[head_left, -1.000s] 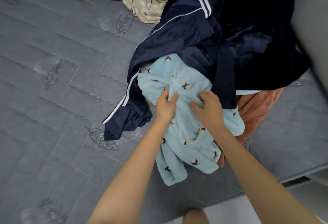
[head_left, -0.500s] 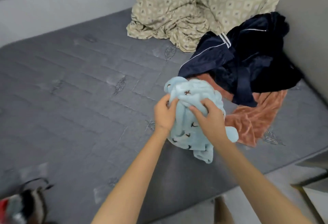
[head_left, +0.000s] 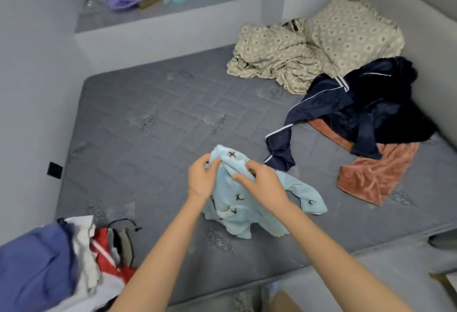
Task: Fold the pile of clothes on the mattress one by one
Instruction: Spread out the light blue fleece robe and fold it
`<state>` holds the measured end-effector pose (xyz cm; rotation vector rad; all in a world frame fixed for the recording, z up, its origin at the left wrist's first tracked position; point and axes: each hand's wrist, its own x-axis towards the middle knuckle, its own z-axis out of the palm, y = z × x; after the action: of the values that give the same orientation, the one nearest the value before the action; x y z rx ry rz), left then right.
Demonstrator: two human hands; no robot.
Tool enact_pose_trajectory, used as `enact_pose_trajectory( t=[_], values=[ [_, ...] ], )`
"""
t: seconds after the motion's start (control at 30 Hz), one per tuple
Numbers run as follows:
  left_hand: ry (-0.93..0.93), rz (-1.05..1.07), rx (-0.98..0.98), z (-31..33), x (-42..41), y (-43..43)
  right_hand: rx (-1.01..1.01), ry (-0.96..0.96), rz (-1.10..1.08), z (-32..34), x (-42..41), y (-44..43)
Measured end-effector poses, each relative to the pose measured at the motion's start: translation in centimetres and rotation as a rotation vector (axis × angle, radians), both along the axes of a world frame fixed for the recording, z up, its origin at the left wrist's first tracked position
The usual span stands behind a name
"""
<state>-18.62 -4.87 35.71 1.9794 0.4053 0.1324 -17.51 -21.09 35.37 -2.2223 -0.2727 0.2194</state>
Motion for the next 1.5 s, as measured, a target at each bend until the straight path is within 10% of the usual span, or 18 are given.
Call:
enact_pose_trajectory(
  t=[0.6, 1.3, 1.5],
  values=[
    [-0.033, 0.132, 0.226, 5.8, -4.2, 3.3, 0.081, 0.177, 0.415, 6.6, -1.7, 2.3],
    [0.252, -0.348, -0.307, 0.7, -7.8, 11.3, 0.523, 0.349, 0.001, 11.6, 1.3, 13.8],
    [0.112, -0.112, -0.255, 0.7, -6.5, 12.0, 0.65, 0.327, 0.006, 14.7, 2.0, 15.5]
  ],
)
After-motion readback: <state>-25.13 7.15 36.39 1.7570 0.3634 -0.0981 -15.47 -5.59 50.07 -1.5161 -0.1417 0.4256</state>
